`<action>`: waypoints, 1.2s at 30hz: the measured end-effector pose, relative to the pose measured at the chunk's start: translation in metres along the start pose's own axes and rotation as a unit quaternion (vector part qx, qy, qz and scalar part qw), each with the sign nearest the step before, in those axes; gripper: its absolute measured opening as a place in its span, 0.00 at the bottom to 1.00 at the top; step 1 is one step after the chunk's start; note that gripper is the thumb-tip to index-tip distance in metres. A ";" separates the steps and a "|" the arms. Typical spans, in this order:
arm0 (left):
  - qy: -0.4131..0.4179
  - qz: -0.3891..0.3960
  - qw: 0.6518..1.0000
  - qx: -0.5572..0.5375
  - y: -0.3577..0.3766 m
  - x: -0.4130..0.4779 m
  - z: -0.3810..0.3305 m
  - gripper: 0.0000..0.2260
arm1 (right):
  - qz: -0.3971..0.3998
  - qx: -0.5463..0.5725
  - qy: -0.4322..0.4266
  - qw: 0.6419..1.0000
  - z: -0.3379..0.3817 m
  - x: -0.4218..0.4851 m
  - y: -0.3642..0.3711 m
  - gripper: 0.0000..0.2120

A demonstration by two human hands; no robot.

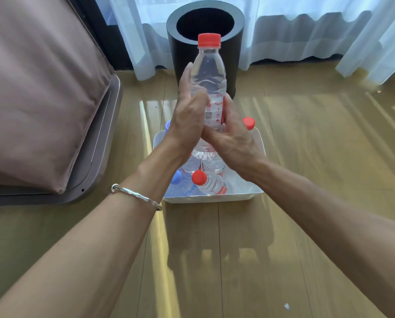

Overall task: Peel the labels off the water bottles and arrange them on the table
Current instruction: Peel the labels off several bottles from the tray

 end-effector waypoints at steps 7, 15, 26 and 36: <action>-0.010 -0.070 0.998 0.002 0.005 0.001 -0.006 0.29 | -0.030 -0.033 -0.036 0.998 0.000 0.000 -0.001 0.22; -0.025 -0.094 0.995 0.022 0.001 0.003 0.005 0.27 | 0.010 -0.041 -0.036 0.998 0.002 -0.002 0.002 0.24; -0.021 0.127 0.992 0.016 -0.010 -0.008 0.001 0.29 | 0.082 0.105 0.087 0.987 0.011 0.007 -0.016 0.21; 0.028 0.130 0.986 0.098 -0.002 -0.011 0.009 0.47 | 0.001 0.102 0.107 0.989 0.012 0.013 -0.014 0.19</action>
Point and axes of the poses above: each hand's wrist, its own x-axis towards the middle knuckle, its own y-axis out of the palm, z = x × y, the point moved 4 cm from there along x, towards the middle knuckle, and after that the axes turned 3 degrees about x, right-handed, at the moved point
